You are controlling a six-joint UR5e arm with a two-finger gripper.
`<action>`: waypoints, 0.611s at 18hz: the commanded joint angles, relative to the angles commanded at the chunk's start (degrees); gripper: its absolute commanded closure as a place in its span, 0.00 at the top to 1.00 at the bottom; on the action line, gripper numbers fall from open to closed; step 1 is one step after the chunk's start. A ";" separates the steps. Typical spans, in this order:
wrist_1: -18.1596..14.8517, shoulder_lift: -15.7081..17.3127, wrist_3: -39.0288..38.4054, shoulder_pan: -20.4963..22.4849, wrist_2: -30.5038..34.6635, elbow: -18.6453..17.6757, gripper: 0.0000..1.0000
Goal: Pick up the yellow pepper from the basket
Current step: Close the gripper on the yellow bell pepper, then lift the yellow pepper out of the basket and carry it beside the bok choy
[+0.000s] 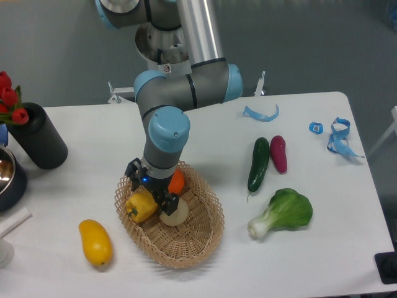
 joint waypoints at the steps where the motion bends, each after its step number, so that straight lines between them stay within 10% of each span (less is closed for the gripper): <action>1: 0.00 -0.18 0.00 0.00 0.00 0.09 1.00; 4: 0.00 -0.44 -0.09 -0.09 0.17 0.09 0.99; 7: 0.00 -0.18 -0.09 -0.09 0.18 0.17 0.39; 11: 0.00 0.00 0.00 0.00 0.18 0.61 0.29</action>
